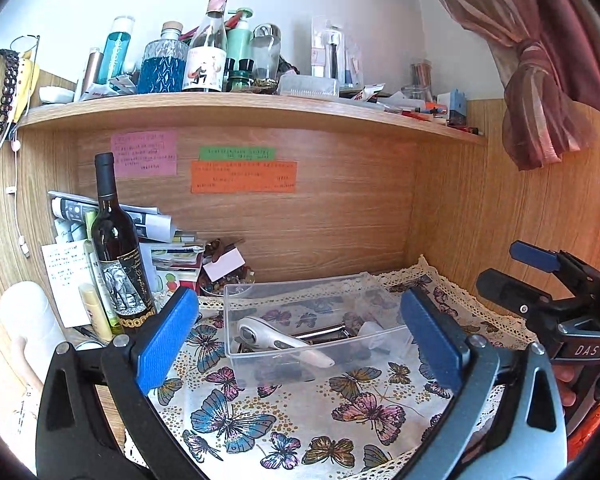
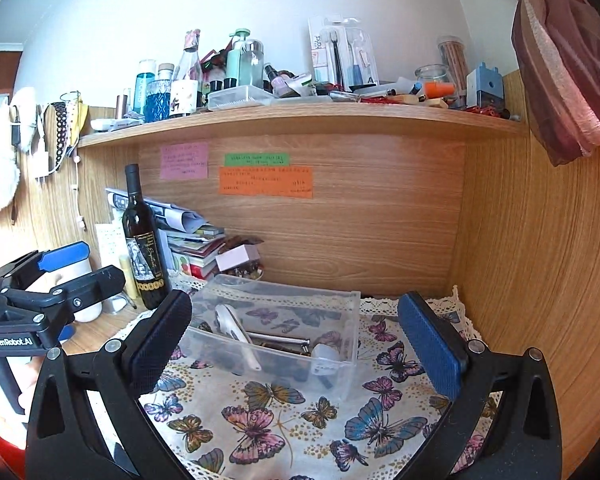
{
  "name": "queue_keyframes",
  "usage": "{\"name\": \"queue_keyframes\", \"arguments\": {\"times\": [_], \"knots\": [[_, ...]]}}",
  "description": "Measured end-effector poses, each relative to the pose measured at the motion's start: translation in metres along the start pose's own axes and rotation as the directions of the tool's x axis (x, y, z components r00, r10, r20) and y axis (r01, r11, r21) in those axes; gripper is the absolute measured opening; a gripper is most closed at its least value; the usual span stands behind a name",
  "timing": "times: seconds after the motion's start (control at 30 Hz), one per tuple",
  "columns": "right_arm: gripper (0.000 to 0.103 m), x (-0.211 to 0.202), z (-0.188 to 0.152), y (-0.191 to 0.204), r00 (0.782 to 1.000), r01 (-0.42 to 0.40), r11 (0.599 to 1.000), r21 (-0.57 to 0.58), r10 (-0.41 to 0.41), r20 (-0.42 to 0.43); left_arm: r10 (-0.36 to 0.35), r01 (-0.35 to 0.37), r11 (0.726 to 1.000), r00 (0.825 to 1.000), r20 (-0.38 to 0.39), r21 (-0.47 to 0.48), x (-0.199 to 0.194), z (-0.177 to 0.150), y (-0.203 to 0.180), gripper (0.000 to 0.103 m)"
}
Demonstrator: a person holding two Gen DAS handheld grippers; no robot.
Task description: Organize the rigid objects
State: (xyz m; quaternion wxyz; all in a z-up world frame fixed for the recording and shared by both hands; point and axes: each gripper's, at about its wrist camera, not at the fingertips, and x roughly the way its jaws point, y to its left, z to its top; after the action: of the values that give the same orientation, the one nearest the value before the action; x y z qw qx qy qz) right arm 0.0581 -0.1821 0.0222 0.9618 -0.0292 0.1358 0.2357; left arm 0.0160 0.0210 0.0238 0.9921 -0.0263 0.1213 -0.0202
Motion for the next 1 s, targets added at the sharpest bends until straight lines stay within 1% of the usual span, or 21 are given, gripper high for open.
{"name": "queue_keyframes", "arguments": {"times": [0.4, 1.0], "knots": [[0.103, -0.0066, -0.0006, 0.0003, 1.0, 0.004, 1.0, 0.01, -0.004, 0.013, 0.002, -0.002, 1.0, 1.0, 0.012, -0.006, -0.0055, 0.0015, 0.0008, 0.103], [0.103, -0.005, -0.0004, -0.0032, 1.0, 0.011, 1.0, 0.022, -0.011, 0.013, -0.004, 0.004, 1.0, 1.0, 0.003, -0.01, -0.0008, 0.0014, 0.0014, 0.103]]}}
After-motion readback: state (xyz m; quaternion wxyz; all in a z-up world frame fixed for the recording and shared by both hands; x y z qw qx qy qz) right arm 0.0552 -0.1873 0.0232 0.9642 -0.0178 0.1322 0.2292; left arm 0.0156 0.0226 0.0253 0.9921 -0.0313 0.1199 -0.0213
